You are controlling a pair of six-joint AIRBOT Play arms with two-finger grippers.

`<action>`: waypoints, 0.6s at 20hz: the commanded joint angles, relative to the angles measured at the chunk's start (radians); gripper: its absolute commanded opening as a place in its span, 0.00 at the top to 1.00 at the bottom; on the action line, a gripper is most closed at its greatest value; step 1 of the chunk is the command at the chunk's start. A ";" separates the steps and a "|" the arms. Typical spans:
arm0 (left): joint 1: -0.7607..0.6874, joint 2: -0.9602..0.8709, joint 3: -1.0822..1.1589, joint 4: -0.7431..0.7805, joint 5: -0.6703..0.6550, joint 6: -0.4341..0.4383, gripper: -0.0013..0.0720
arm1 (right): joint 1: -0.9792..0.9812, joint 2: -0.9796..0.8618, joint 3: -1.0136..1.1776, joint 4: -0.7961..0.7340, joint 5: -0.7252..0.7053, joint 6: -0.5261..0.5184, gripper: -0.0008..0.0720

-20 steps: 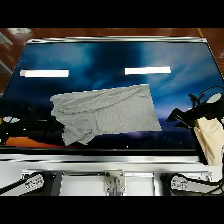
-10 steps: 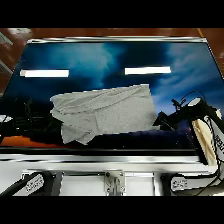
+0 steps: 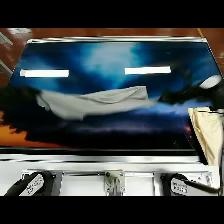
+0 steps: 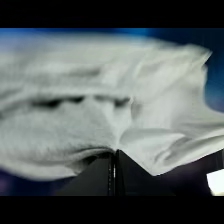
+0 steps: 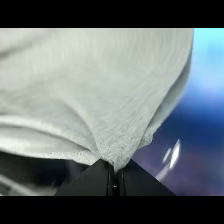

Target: Fold the shirts.

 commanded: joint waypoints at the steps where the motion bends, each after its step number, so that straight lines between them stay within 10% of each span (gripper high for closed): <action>1: -0.012 0.092 0.411 -0.002 0.109 -0.066 0.94 | 0.003 0.230 0.322 -0.039 -0.150 -0.092 0.90; 6: -0.008 0.193 0.810 0.034 0.248 -0.129 0.94 | 0.003 0.532 0.615 -0.260 -0.412 -0.059 0.90; 12: -0.008 0.341 0.847 0.222 0.203 -0.269 0.94 | 0.003 0.713 0.618 -0.528 -0.219 0.124 0.90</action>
